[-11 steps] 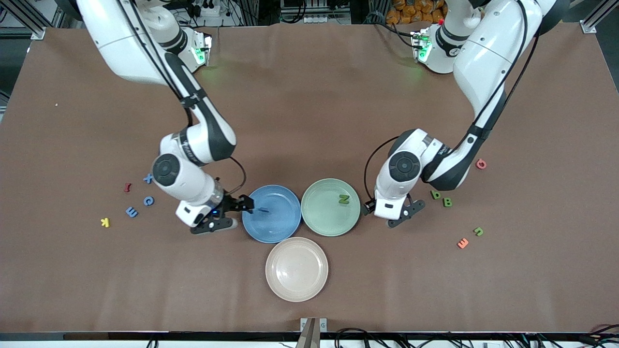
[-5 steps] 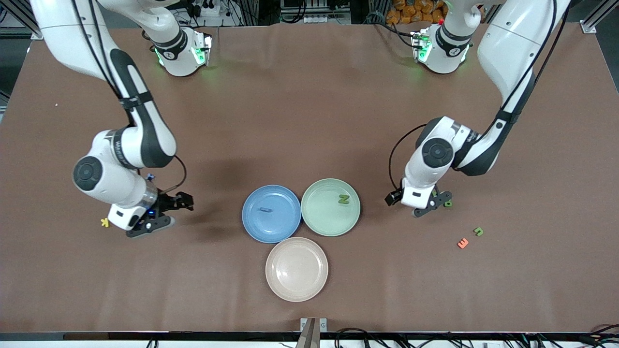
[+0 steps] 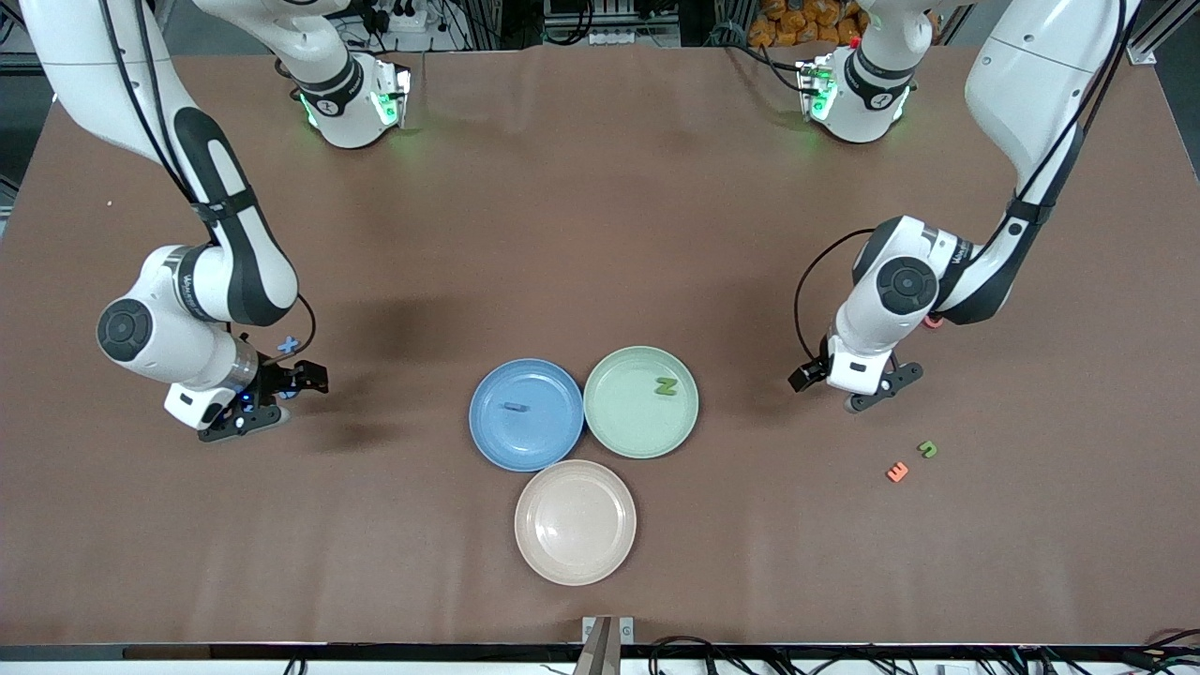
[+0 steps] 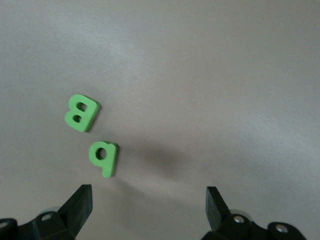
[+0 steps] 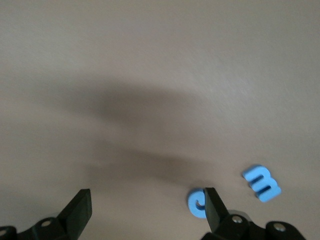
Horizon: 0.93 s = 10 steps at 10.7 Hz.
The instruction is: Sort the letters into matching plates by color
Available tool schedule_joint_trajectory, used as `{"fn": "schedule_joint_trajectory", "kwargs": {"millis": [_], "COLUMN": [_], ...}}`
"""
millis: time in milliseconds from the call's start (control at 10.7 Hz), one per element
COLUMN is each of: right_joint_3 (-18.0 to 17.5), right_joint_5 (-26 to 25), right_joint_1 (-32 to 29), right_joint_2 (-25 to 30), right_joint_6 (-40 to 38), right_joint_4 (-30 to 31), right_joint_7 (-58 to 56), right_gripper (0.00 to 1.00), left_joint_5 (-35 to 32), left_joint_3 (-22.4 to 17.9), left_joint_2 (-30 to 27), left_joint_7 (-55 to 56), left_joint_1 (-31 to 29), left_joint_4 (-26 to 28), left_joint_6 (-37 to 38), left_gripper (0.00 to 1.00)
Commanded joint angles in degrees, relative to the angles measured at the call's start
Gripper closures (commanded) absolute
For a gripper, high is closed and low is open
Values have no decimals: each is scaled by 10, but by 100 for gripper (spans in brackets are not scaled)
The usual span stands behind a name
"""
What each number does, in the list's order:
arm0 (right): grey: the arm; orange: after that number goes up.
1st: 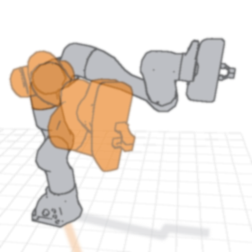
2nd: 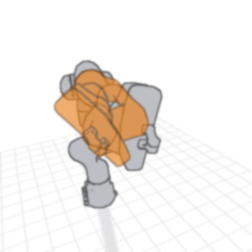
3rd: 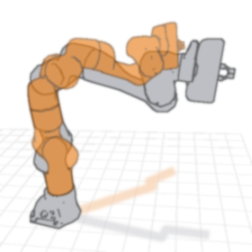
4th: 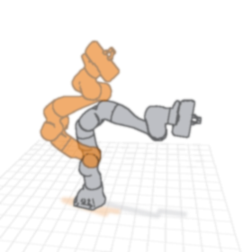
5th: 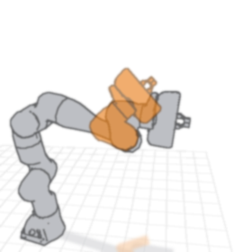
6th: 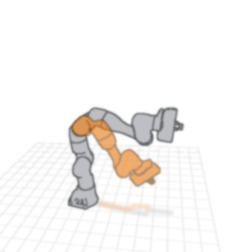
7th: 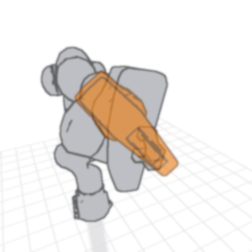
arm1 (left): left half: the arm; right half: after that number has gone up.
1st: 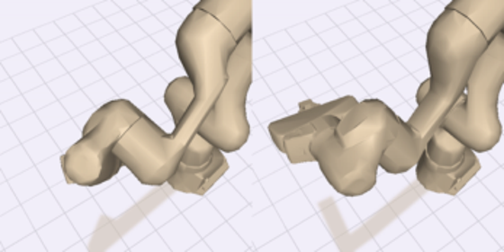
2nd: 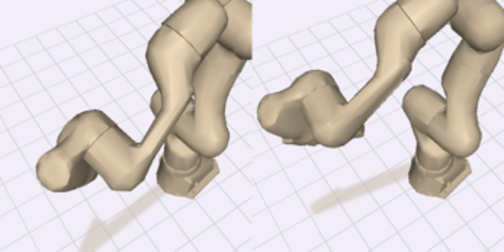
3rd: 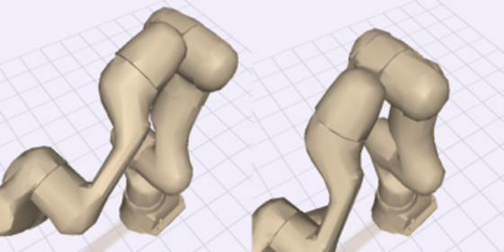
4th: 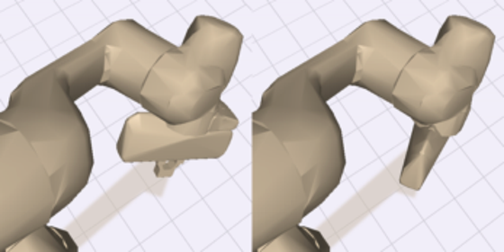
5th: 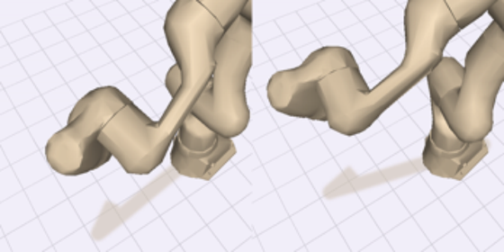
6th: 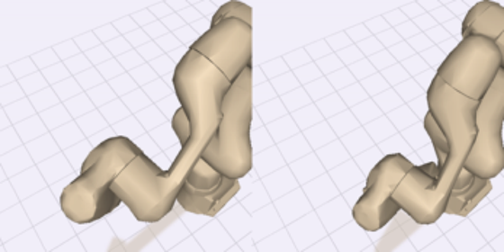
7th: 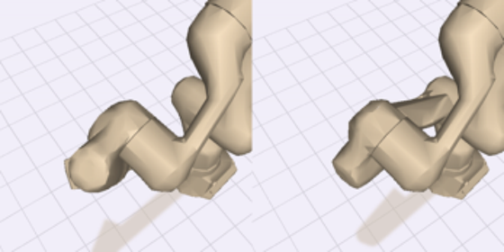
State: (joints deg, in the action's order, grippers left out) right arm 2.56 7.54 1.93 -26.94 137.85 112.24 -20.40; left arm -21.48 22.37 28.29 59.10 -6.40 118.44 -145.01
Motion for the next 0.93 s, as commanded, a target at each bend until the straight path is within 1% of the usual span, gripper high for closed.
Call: {"fn": "schedule_joint_trajectory", "kwargs": {"millis": [0, 280, 560, 840], "right_joint_3": [-5, -5, -6, -6], "right_joint_5": [-10, -10, -9, -8], "right_joint_1": [-24, -43, -59, -59], "right_joint_2": [33, 37, 50, 47], "right_joint_6": [69, 104, 117, 137], "right_joint_4": [87, 127, 156, 181], "right_joint_7": [-3, -3, -3, -1], "right_gripper": [0, 0, 0, 0], "left_joint_5": [-20, -83, -86, -86], "left_joint_3": [0, 0, 0, 0], "left_joint_2": [5, 24, 40, 48], "left_joint_7": [0, 0, -1, 0], "left_joint_1": [-10, -41, -41, -40], "left_joint_4": [6, 7, 6, 3], "left_joint_6": [-13, -33, -53, -55], "left_gripper": [0, 0, 0, 0]}}
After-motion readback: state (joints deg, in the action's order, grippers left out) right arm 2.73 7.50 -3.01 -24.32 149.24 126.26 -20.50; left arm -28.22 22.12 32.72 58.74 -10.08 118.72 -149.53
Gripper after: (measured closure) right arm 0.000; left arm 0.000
